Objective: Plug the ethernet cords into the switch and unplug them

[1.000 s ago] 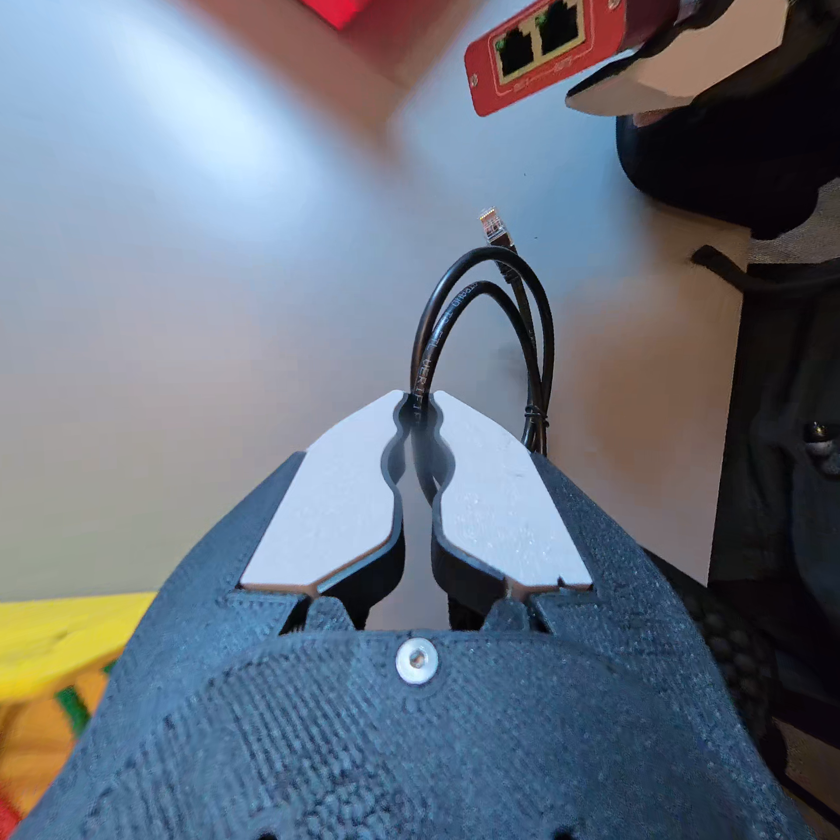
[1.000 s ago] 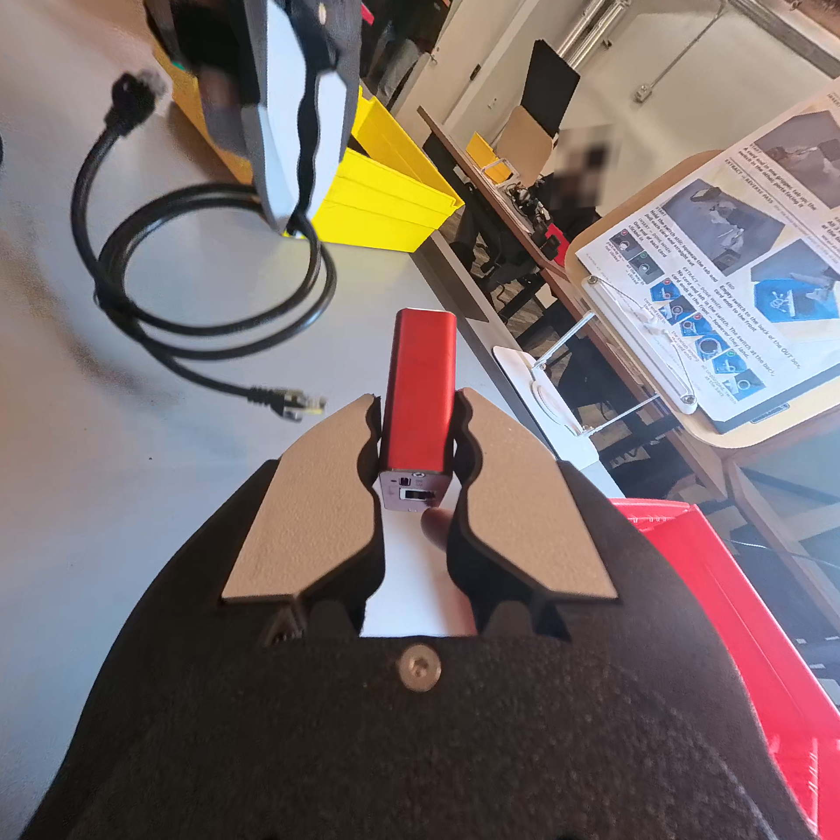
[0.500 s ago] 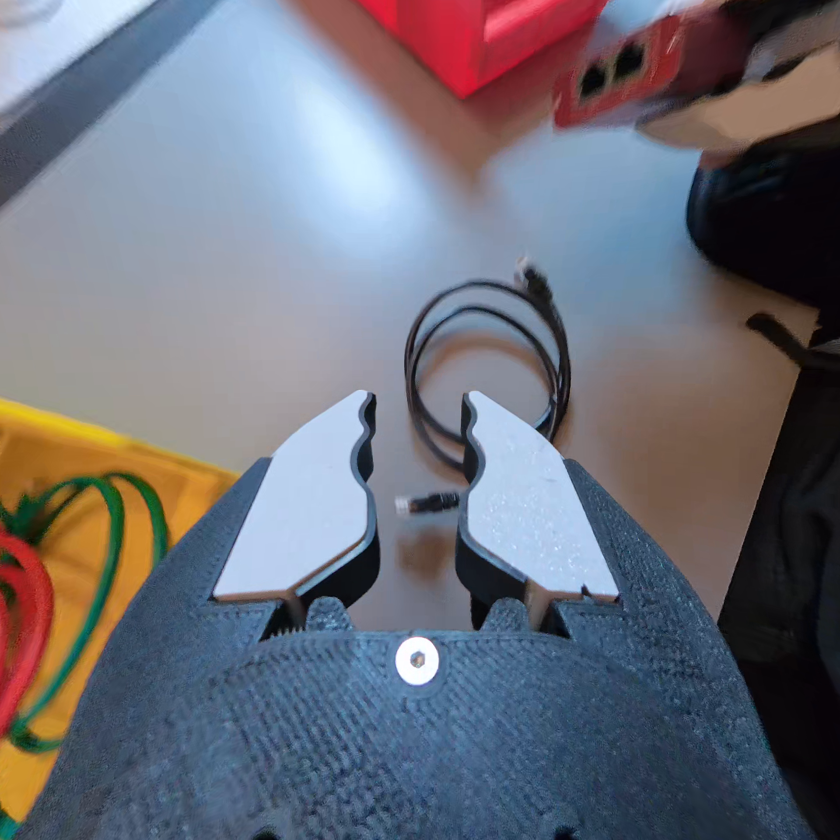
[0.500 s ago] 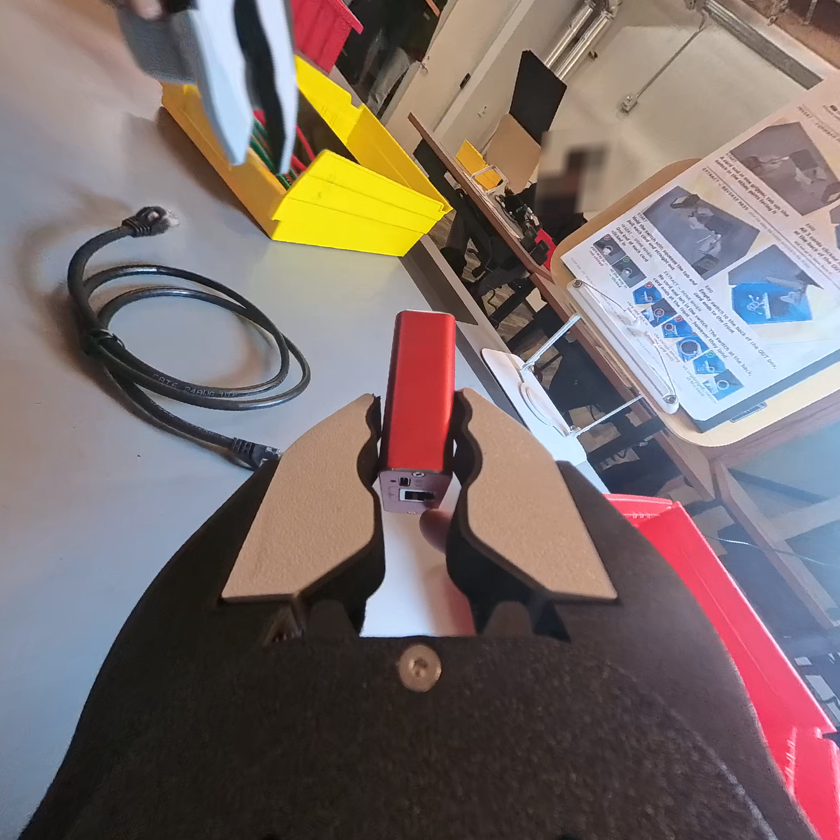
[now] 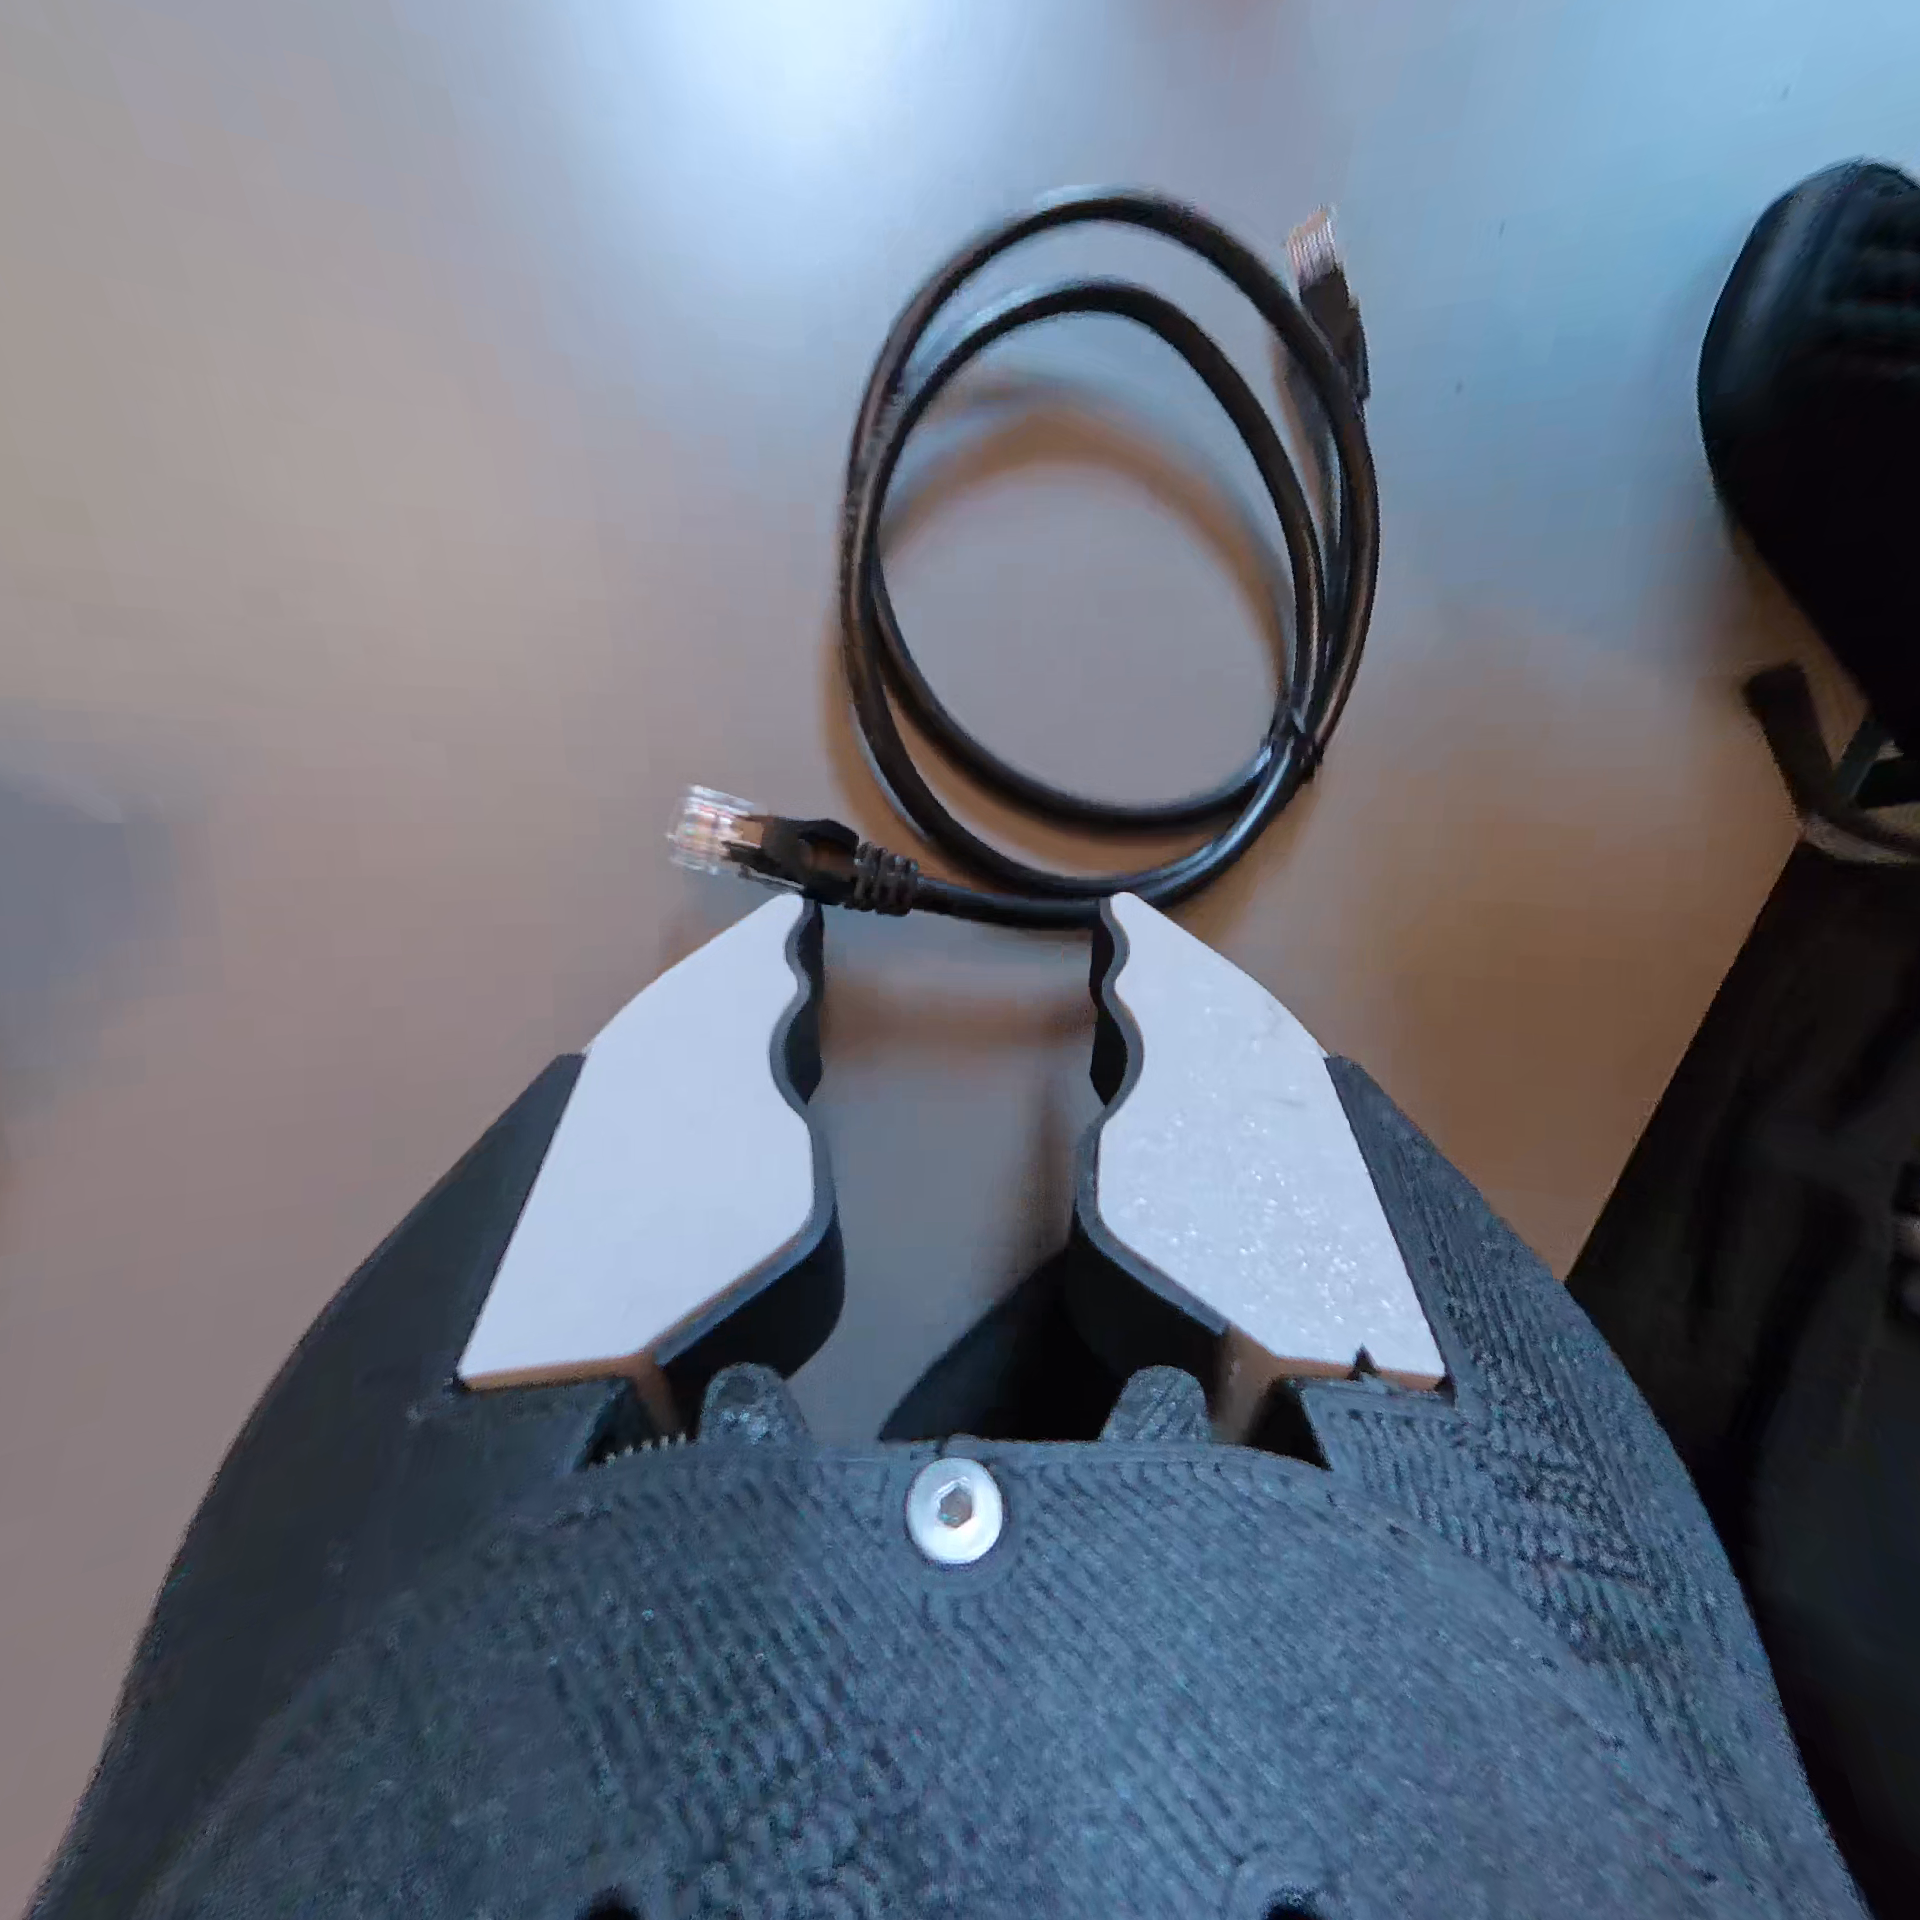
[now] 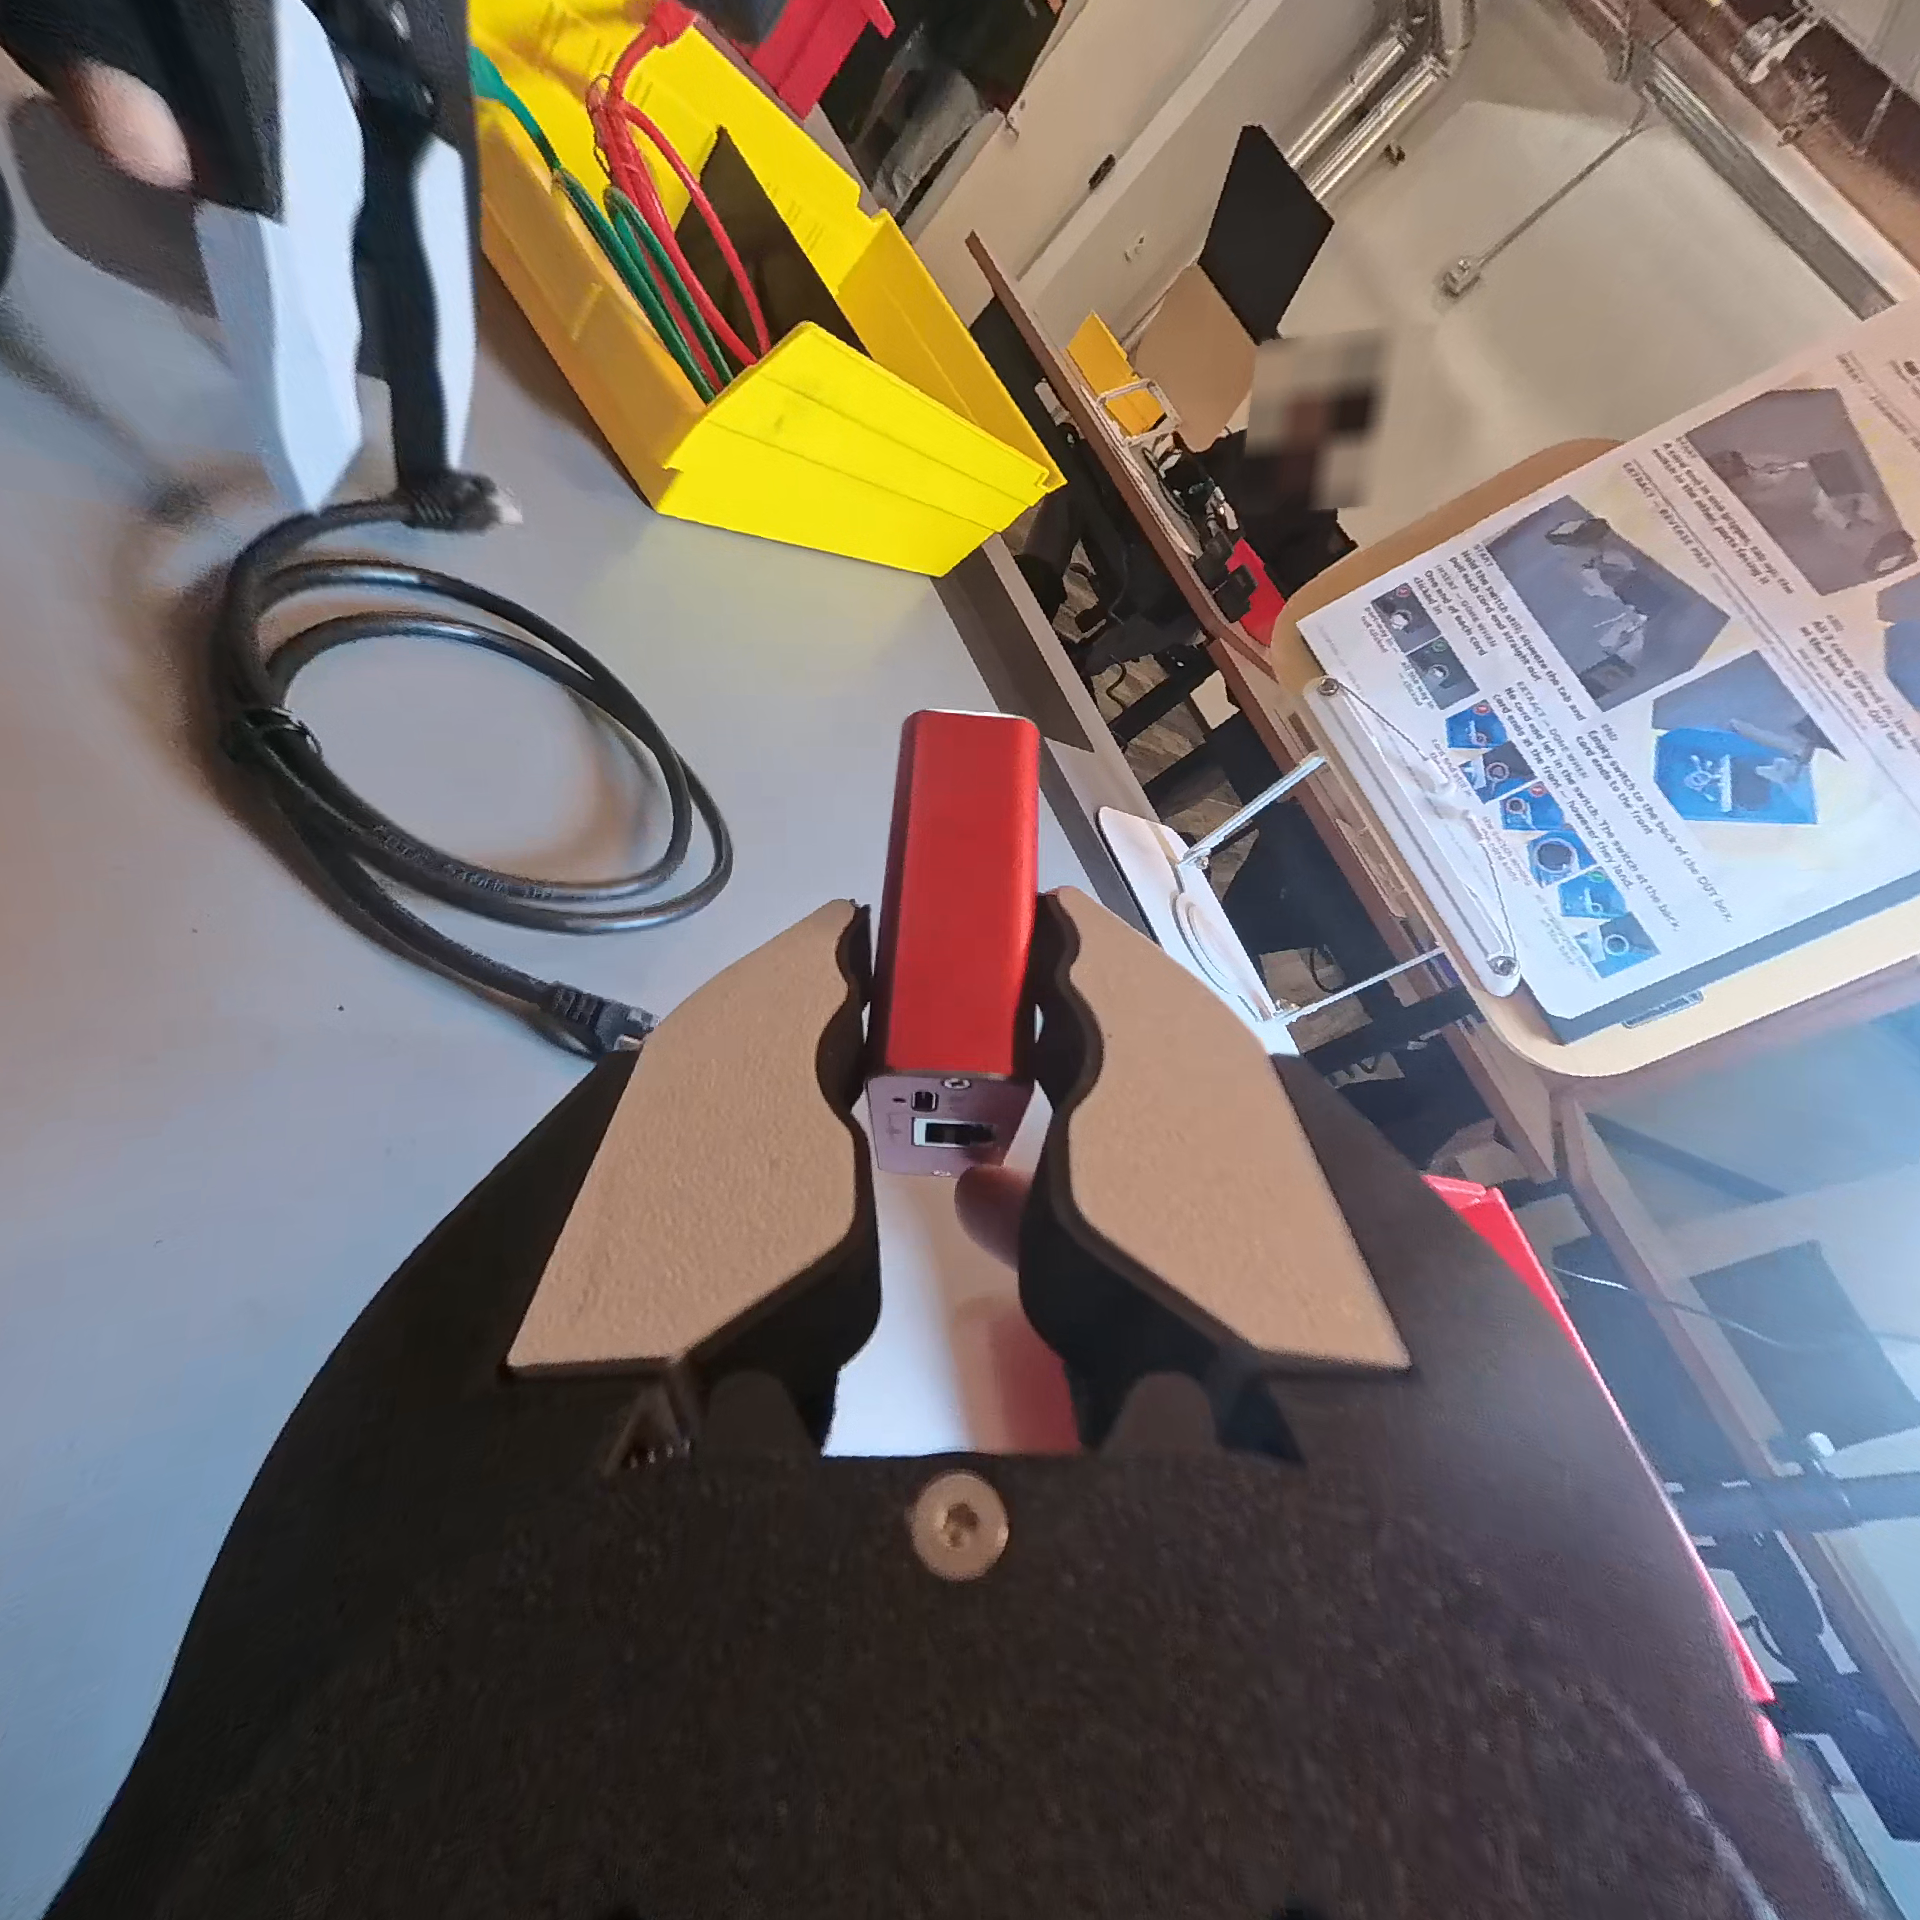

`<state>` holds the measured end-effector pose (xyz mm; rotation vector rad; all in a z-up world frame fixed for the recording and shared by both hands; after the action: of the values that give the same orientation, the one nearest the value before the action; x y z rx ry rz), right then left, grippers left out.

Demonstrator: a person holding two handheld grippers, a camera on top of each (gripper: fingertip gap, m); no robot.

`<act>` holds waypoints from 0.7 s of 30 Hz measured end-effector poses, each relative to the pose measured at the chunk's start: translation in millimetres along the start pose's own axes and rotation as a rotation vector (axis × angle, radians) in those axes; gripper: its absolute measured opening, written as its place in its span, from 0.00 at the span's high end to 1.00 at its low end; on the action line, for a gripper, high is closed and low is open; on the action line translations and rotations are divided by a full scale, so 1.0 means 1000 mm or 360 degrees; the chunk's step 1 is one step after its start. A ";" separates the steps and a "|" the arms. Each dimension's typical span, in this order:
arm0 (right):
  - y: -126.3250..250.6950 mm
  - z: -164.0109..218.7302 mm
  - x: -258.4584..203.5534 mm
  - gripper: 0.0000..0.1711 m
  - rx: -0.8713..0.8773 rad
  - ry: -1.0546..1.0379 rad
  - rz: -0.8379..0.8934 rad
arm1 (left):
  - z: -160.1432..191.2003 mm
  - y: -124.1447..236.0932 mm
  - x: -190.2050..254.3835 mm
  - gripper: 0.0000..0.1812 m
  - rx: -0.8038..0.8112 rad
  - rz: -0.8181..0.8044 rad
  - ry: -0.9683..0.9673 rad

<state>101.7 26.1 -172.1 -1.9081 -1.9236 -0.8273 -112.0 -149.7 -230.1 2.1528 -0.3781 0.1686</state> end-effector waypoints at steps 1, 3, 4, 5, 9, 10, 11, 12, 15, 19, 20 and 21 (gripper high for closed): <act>0.000 0.000 0.001 0.83 0.0003 -0.0010 0.0004 | -0.007 -0.004 -0.003 0.73 0.0007 -0.0001 0.0004; 0.001 0.001 0.004 0.83 0.0008 -0.0037 0.0009 | -0.019 -0.013 -0.008 0.77 -0.0002 -0.0041 -0.0031; 0.001 0.002 0.005 0.83 0.0013 -0.0051 0.0010 | -0.026 -0.018 -0.011 0.79 -0.0007 -0.0080 -0.0061; 0.002 0.003 0.006 0.83 0.0015 -0.0063 0.0010 | -0.032 -0.022 -0.013 0.81 -0.0023 -0.0103 -0.0092; 0.003 0.004 0.010 0.83 0.0030 -0.0097 0.0020 | -0.057 -0.039 -0.019 0.85 -0.0073 -0.0153 -0.0194; 0.004 0.004 0.011 0.83 0.0035 -0.0101 0.0026 | -0.063 -0.043 -0.020 0.86 -0.0094 -0.0185 -0.0253; 0.005 0.004 0.012 0.83 0.0040 -0.0104 0.0033 | -0.069 -0.046 -0.023 0.87 -0.0127 -0.0230 -0.0322; 0.005 0.004 0.013 0.83 0.0046 -0.0106 0.0040 | -0.073 -0.050 -0.024 0.88 -0.0172 -0.0262 -0.0412; 0.007 0.005 0.015 0.83 0.0055 -0.0097 0.0054 | -0.085 -0.052 -0.026 0.90 -0.0328 -0.0322 -0.0761; 0.007 0.006 0.012 0.83 0.0071 -0.0029 0.0009 | -0.085 -0.043 -0.013 0.91 -0.0531 -0.0210 -0.1616; 0.006 0.006 0.009 0.83 0.0085 -0.0004 -0.0024 | -0.083 -0.043 -0.007 0.92 -0.0499 -0.0142 -0.1760; 0.006 0.005 0.006 0.83 0.0094 0.0028 -0.0056 | -0.084 -0.044 -0.001 0.92 -0.0455 -0.0094 -0.1786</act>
<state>107.7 33.9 -171.8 -1.8319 -1.9544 -0.7853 -96.8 -56.9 -216.9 1.7777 -0.8910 -1.1004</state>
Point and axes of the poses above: each gripper's, where its closed fingertips meet, y back along the fingers, z out of its underside, x = y × z across the jaws, the point moved 8 cm from there along y, back along the fingers, and after that the axes turned 9 degrees about -y, right-handed, at the moved point
